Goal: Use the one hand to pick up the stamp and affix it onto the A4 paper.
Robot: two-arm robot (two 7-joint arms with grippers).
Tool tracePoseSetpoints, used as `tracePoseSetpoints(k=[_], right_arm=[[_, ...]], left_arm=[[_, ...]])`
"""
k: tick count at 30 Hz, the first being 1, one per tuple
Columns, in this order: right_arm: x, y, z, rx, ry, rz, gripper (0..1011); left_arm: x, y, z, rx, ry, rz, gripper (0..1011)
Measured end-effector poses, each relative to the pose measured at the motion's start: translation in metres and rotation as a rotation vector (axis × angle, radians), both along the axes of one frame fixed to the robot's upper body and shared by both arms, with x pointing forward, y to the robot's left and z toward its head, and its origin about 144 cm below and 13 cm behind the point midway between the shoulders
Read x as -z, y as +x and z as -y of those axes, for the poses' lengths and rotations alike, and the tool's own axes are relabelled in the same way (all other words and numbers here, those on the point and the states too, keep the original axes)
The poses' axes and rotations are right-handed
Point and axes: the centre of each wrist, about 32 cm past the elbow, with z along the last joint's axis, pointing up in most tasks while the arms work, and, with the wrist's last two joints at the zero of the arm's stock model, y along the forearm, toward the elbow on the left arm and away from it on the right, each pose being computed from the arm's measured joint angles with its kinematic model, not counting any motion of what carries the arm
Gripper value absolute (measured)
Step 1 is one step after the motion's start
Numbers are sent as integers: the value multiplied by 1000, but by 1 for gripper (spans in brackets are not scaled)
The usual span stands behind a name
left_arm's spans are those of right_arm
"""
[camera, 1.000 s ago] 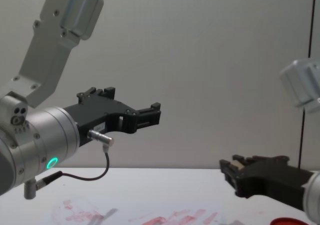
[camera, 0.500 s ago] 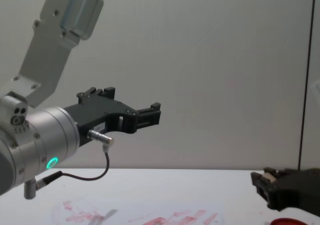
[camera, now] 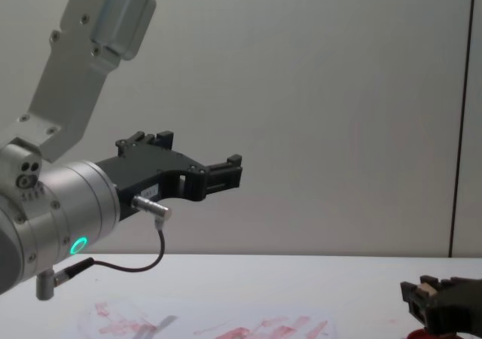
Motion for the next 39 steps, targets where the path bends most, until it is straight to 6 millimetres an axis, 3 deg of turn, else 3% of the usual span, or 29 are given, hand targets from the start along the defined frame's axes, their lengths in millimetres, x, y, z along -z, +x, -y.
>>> tracePoseSetpoints(k=[39], right_arm=[[-4,-4,5,-20,-31,-29,219]], left_arm=[[0,0,0,0,0,0,1003]])
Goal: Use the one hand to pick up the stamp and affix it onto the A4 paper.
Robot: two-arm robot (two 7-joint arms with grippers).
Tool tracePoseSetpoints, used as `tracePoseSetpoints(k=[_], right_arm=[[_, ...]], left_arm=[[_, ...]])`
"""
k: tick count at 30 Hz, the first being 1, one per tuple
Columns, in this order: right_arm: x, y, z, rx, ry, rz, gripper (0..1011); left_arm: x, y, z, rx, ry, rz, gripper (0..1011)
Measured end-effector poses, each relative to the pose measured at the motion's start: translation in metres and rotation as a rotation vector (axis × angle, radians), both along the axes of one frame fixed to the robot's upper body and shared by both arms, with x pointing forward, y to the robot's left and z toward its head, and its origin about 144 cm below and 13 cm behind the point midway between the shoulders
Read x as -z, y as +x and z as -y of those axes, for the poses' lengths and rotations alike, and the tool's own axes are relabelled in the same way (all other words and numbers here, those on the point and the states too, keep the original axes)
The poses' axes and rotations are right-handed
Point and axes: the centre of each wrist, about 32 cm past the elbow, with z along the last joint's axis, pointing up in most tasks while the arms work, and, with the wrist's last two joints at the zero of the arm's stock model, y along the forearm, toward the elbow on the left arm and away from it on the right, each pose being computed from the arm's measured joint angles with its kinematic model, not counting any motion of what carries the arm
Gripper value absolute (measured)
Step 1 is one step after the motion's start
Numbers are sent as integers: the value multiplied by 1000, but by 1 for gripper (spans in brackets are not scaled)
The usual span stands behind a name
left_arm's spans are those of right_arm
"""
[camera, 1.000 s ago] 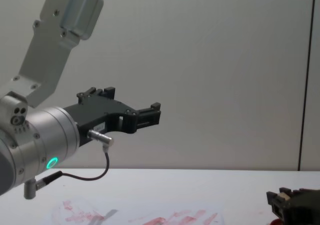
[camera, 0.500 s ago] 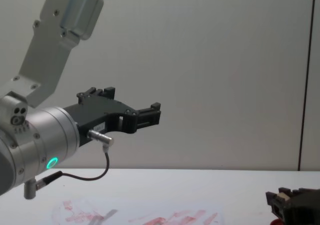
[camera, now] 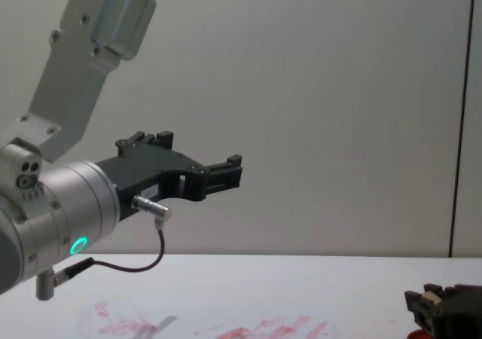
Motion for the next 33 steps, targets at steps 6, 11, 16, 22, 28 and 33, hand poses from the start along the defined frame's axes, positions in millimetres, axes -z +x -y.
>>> tracePoseSetpoints(k=[6,11,16,22,28,33], right_arm=[[1,-2,1,-2,-8,-7,219],[2,-3,1,-4,-12,-15,219],[4,-3,1,-5,-14,-23,222],[7,-4,1,-4,-16,-34,382],[8,-5,2,-2,-16,-35,580],[7,-6,2,2,-13,-22,722]], left_arm=[[0,0,0,0,0,0,1002],[0,0,0,0,0,0,1003],[0,0,0,0,0,0,1002],[0,0,0,0,0,0,1003],[0,0,0,0,0,0,1002],[0,0,0,0,0,0,1002]])
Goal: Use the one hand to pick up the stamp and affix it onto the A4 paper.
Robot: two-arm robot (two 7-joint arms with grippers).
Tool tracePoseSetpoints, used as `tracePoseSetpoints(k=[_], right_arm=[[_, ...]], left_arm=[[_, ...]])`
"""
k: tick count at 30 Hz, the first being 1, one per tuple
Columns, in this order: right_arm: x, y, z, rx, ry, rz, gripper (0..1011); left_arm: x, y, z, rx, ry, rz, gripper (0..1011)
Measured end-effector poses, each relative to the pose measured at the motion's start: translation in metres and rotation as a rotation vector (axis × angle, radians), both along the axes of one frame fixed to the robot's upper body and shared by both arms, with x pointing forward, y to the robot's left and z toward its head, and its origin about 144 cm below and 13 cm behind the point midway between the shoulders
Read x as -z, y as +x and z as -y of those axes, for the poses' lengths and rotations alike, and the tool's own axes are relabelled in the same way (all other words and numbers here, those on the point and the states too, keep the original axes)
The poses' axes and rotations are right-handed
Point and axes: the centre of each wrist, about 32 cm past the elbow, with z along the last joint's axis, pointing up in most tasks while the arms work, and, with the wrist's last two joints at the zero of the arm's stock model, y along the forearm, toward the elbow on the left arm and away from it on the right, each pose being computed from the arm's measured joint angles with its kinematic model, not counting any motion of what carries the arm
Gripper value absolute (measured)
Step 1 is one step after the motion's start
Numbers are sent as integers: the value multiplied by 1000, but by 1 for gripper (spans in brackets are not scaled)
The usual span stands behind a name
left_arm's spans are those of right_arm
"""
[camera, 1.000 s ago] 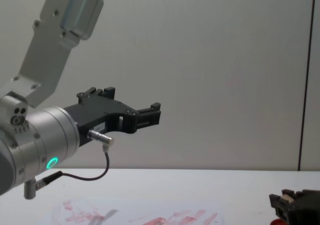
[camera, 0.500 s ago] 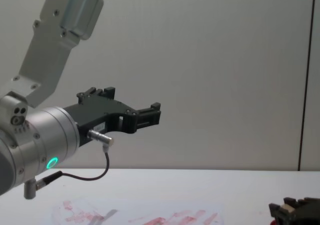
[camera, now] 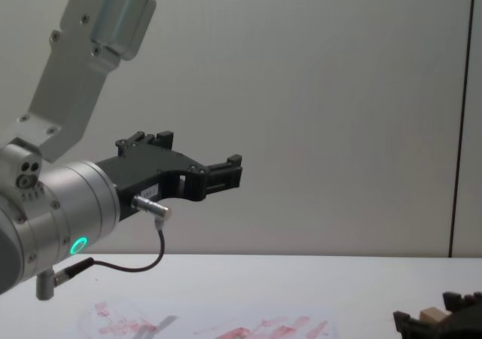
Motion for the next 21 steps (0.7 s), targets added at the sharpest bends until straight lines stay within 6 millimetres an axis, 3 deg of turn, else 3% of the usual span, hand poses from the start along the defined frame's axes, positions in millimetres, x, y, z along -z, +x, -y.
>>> tracePoseSetpoints(k=[9,21], right_arm=[[-13,-3,1,-3,30,82,983],[-29,-7,2,-10,58,163,1001]], left_arm=[[0,0,0,0,0,0,1003],[0,0,0,0,0,0,1002]])
